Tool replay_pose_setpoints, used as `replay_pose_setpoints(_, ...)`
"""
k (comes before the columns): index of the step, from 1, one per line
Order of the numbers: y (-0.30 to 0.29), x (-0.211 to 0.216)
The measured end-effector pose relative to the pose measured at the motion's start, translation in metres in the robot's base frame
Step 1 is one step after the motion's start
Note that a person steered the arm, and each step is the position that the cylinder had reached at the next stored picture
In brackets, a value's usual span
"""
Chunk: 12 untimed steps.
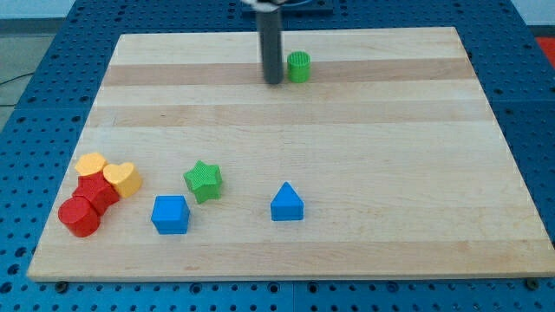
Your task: Push green star into green circle
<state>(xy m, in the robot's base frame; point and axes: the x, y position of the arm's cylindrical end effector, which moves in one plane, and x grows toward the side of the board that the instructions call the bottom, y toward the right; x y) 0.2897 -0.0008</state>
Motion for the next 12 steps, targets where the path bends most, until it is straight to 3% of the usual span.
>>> replay_pose_setpoints(1, 0.105, -0.018)
replay_pose_setpoints(2, 0.163, -0.024)
replay_pose_setpoints(3, 0.151, 0.044)
replay_pose_setpoints(4, 0.084, 0.163)
replay_pose_setpoints(5, 0.054, 0.265)
replay_pose_setpoints(6, 0.059, 0.327)
replay_pose_setpoints(7, -0.069, 0.296)
replay_pose_setpoints(8, -0.146, 0.238)
replay_pose_setpoints(9, -0.094, 0.193)
replay_pose_setpoints(10, -0.032, 0.195)
replay_pose_setpoints(11, -0.051, 0.217)
replay_pose_setpoints(12, 0.015, 0.198)
